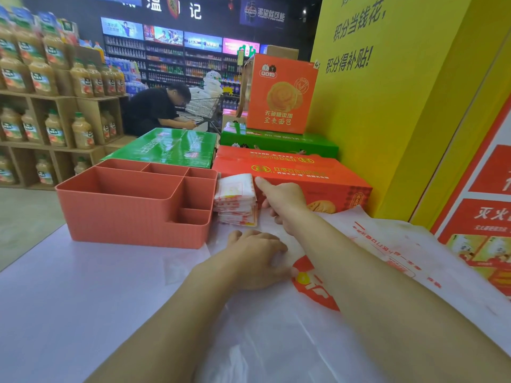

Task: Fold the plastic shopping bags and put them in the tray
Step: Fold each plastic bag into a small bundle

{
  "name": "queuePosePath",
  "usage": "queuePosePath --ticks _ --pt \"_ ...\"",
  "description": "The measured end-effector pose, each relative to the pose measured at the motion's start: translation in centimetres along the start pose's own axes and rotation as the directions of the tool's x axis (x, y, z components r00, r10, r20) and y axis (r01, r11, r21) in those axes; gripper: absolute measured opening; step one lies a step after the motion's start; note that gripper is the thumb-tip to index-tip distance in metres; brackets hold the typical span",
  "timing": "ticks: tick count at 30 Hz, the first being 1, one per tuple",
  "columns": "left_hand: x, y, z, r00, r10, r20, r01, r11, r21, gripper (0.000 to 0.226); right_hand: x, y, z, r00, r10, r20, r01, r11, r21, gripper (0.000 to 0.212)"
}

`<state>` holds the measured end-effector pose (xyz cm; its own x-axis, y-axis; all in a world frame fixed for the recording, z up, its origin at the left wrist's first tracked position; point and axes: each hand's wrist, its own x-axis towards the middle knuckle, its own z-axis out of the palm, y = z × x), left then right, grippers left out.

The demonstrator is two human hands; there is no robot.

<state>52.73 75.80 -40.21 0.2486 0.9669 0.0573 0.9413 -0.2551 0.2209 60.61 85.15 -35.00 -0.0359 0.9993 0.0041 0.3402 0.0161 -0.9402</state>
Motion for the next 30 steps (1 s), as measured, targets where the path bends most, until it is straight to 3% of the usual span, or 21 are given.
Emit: queuePosePath --ticks 4,7,11,14,17,21,24,30 --pt "-0.2 0.0 -0.2 1.000 0.008 0.021 -0.009 0.999 0.031 0.067 -1.4 0.4 -2.5 0.999 -0.048 0.022 0.049 0.998 -0.040 0.038" --pt "-0.1 0.0 -0.2 0.999 0.014 0.045 -0.016 0.999 0.043 0.064 -3.0 1.8 -5.3 0.985 -0.155 0.073 0.168 0.960 -0.226 0.031" --pt "-0.2 0.0 -0.4 0.999 0.040 0.014 -0.041 0.997 0.066 0.056 -5.7 5.0 -9.6 0.937 -0.297 0.185 0.349 0.830 -0.435 0.022" --pt "-0.2 -0.1 -0.5 0.998 0.057 -0.022 -0.055 0.996 0.070 0.054 -7.3 8.0 -12.4 0.879 -0.390 0.275 0.476 0.678 -0.560 0.014" --pt "0.0 -0.1 -0.8 0.997 0.052 -0.051 -0.048 0.995 0.082 0.054 -8.9 10.8 -14.6 0.844 -0.391 0.368 0.537 0.590 -0.604 0.019" --pt "-0.1 0.2 -1.4 0.990 0.059 -0.131 -0.047 0.995 0.093 0.042 -10.1 12.3 -15.7 0.879 -0.327 0.346 0.476 0.578 -0.663 0.041" --pt "-0.8 1.4 -1.7 0.970 0.185 -0.159 -0.193 0.981 -0.033 0.049 -10.3 12.4 -15.1 0.930 -0.283 0.236 0.358 0.548 -0.756 0.043" --pt "-3.2 5.7 -1.0 0.921 0.380 0.082 -0.365 0.918 -0.153 0.068 -10.0 12.4 -14.1 0.966 -0.240 0.095 0.214 0.540 -0.814 0.041"
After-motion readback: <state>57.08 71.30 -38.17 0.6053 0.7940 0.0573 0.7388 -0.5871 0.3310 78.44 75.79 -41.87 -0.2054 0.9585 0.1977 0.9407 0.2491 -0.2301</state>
